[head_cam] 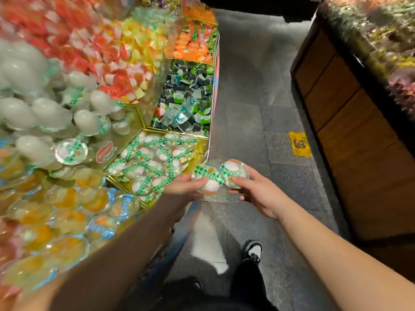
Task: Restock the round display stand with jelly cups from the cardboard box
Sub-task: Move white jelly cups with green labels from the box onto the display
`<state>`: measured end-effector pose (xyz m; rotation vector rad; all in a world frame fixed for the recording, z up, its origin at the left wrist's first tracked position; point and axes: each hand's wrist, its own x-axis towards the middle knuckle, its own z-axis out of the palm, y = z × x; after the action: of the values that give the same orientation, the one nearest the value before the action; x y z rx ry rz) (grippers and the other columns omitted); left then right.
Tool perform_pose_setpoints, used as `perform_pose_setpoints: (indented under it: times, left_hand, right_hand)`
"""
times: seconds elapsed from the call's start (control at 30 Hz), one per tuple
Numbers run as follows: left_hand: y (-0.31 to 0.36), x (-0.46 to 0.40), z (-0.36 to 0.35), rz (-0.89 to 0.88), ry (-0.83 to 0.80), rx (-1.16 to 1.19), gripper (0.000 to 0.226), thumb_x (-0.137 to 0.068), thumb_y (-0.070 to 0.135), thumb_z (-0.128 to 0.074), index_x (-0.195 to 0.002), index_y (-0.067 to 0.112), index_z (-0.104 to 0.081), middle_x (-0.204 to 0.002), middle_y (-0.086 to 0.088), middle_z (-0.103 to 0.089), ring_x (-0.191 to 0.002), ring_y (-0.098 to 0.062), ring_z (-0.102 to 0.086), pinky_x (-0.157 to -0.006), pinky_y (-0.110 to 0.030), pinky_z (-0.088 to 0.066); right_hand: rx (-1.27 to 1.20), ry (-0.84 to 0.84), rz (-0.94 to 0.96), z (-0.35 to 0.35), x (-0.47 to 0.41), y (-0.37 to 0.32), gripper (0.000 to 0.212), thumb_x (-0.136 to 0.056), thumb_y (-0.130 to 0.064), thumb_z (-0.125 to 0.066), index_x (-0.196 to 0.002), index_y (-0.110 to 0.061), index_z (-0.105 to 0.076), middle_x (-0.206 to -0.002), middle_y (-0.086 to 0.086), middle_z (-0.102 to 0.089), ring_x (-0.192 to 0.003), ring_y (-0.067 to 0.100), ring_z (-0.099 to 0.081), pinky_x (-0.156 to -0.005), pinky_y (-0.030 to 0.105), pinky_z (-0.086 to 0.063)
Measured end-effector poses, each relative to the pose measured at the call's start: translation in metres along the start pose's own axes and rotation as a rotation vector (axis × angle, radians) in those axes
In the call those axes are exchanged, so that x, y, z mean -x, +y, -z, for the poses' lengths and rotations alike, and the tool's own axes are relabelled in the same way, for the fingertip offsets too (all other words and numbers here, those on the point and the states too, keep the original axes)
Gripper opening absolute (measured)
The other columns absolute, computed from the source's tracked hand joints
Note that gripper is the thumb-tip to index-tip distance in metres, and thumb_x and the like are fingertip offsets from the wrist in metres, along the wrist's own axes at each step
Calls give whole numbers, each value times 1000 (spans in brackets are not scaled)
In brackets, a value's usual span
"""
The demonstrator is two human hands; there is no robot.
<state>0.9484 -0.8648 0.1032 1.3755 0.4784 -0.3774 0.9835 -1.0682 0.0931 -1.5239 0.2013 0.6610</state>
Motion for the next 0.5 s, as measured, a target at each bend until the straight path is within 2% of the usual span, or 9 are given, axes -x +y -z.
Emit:
perform_pose_setpoints:
  times: [0.1,0.17,0.23,0.27,0.3,0.37,0.47,0.5]
  left_hand:
    - [7,-15,5,-24,95,-185,25,-75,32,-78,-78,21,-56,-82,-5,-67,-70,-16,-60,-58,-21,-46]
    - [9,-34,8,10,176,-281,28,-82,30,-76,-74,29,-49,-83,-6,-66,-73,-18,-60,-61,-25,-45]
    - [6,-55,11,37,246,-305,20,-87,27,-72,-75,25,-56,-83,-6,-66,-74,-19,-61,-60,-26,-43]
    - [5,-64,12,52,279,-285,15,-86,28,-72,-80,18,-62,-86,-7,-67,-75,-19,-61,-61,-27,-43]
    - [3,-73,13,64,321,-258,25,-84,32,-74,-93,10,-67,-94,-9,-69,-78,-20,-63,-63,-28,-45]
    - [-1,-89,13,129,403,-212,53,-80,39,-74,-116,3,-62,-110,-13,-70,-86,-22,-64,-67,-29,-46]
    - [-2,-115,14,181,505,-259,50,-89,34,-70,-121,-2,-58,-105,-14,-70,-75,-15,-63,-59,-18,-45]
    - [-4,-124,14,215,542,-312,55,-89,38,-69,-124,-3,-57,-113,-15,-68,-82,-18,-64,-64,-17,-46]
  right_hand:
    - [71,-114,-36,7,-43,-9,38,-96,-18,-61,-129,-34,-55,-106,-2,-71,-85,12,-68,-61,21,-38]
    - [115,-195,-39,10,-74,-15,38,-96,-19,-61,-130,-34,-55,-104,0,-71,-79,11,-67,-58,20,-37]
    - [187,-268,-58,13,-106,-20,34,-96,-22,-61,-128,-34,-57,-103,1,-72,-78,11,-67,-56,20,-38]
    - [219,-305,-73,15,-122,-24,31,-96,-23,-61,-126,-31,-59,-101,1,-72,-79,11,-68,-57,21,-39]
    - [241,-338,-93,17,-138,-27,28,-96,-21,-62,-123,-27,-59,-98,0,-71,-79,12,-68,-59,21,-40]
    - [252,-376,-139,21,-169,-34,22,-95,-16,-63,-114,-24,-59,-95,0,-70,-80,13,-69,-60,21,-42]
    - [248,-398,-193,27,-213,-40,27,-94,-16,-64,-119,-22,-56,-101,2,-69,-82,14,-69,-59,22,-41]
    - [264,-404,-203,29,-227,-40,32,-94,-16,-64,-124,-21,-54,-104,3,-69,-83,14,-70,-59,22,-41]
